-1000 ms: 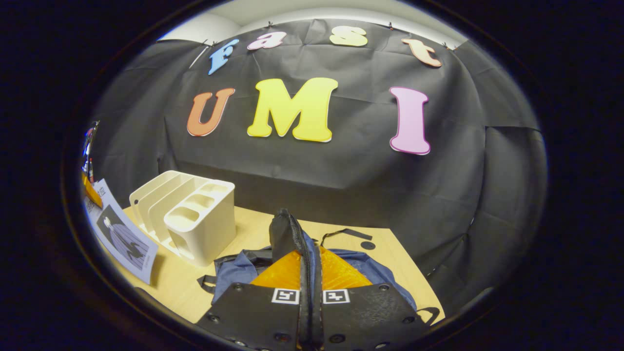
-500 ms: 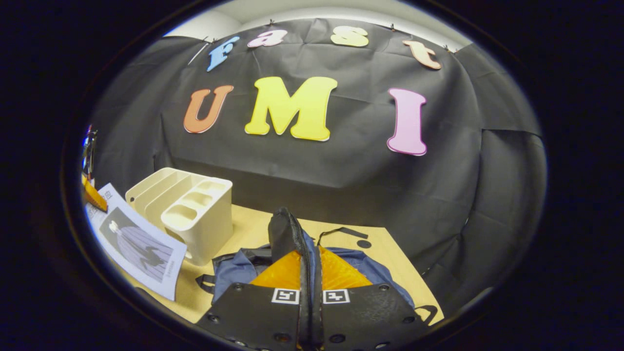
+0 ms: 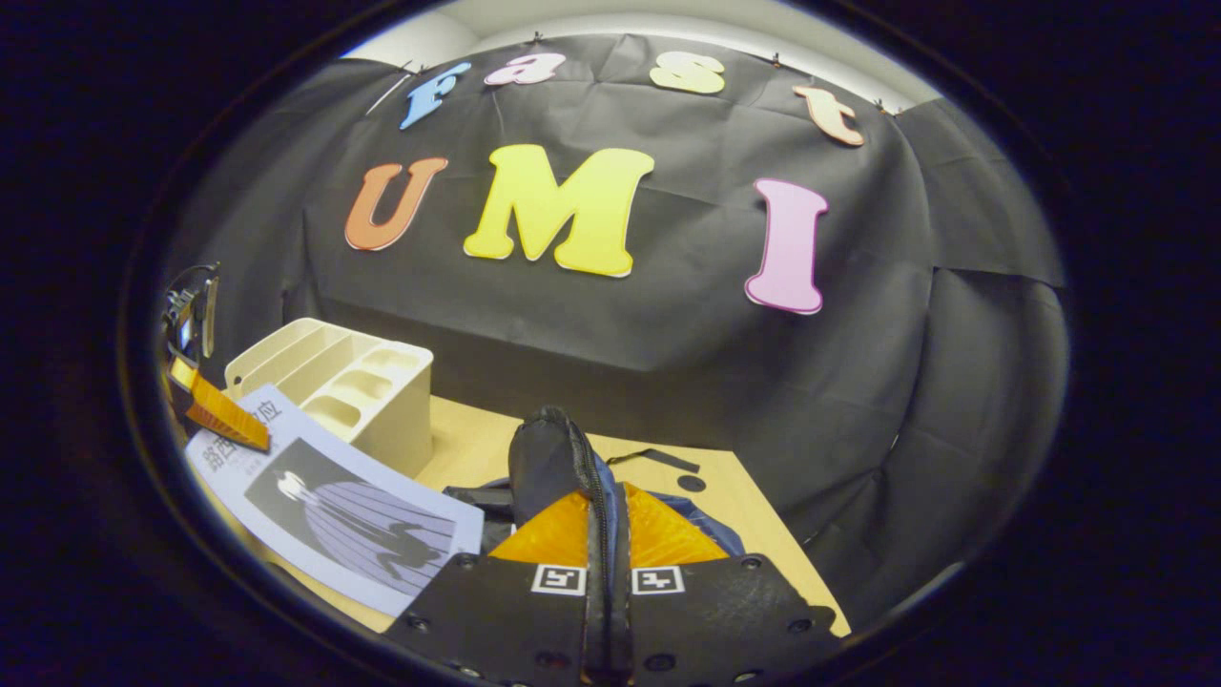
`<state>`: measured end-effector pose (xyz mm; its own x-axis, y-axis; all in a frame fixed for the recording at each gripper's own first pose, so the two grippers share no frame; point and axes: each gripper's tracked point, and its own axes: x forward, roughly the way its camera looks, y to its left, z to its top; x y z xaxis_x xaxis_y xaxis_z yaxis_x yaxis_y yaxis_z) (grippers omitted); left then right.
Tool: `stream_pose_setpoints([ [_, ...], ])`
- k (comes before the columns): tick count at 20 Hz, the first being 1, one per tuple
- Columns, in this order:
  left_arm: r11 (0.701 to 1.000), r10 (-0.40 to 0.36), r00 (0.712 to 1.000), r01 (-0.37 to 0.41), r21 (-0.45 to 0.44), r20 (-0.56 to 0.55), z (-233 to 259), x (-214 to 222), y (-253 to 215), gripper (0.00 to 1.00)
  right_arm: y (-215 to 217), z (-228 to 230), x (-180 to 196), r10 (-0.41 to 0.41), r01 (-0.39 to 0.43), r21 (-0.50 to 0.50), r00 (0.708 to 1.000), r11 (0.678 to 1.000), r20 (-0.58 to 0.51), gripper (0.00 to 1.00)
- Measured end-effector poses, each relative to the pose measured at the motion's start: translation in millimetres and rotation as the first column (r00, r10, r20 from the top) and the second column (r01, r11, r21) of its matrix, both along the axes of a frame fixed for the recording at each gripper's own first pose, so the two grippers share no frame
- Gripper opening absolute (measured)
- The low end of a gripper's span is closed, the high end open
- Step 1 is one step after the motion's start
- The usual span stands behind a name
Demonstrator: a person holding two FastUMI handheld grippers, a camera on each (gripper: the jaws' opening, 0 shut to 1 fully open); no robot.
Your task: Open the schoolbag, grab two books from the bookshelf and put them into the schoolbag.
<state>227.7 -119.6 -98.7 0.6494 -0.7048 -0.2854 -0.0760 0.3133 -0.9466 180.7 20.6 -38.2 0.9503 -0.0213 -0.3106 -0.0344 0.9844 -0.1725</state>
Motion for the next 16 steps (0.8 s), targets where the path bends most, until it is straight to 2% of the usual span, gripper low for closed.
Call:
stream_pose_setpoints([
  [3, 1.000, 0.007, 1.000, -0.007, -0.015, -0.011, -5.7, 17.2, -16.1, 0.42, 1.0, 16.6, -1.1, 0.001, -0.001, 0.005, 0.999, 1.000, 0.044, 0.03],
  [4, 1.000, 0.010, 1.000, -0.011, -0.029, -0.013, -5.9, 23.1, -23.4, 0.47, -1.0, 19.4, 0.3, -0.005, 0.005, 0.001, 0.998, 1.000, 0.061, 0.03],
  [5, 0.999, 0.014, 1.000, -0.014, -0.041, -0.014, -2.9, 25.0, -25.7, 0.42, -3.5, 21.6, 1.4, -0.011, 0.011, -0.007, 0.998, 1.000, 0.066, 0.00],
  [7, 0.999, 0.003, 1.000, -0.004, -0.044, -0.021, -8.5, 28.0, -38.9, 0.42, -7.2, 21.9, 0.9, -0.013, 0.013, -0.007, 0.998, 1.000, 0.066, 0.03],
  [8, 1.000, -0.006, 1.000, 0.005, -0.028, -0.017, -12.2, 28.3, -45.1, 0.43, -9.9, 22.2, 0.6, -0.015, 0.015, -0.003, 0.998, 1.000, 0.067, 0.00],
  [11, 0.998, -0.011, 1.000, 0.010, 0.068, 0.018, -23.0, 30.8, -57.8, 0.43, -12.4, 23.4, -2.2, -0.013, 0.012, 0.020, 0.998, 1.000, 0.068, 0.03],
  [16, 0.981, 0.000, 0.996, -0.018, 0.195, 0.092, -35.1, 29.4, -75.9, 0.43, -15.2, 31.6, -6.8, -0.001, -0.001, 0.029, 0.995, 1.000, 0.095, 0.02],
])
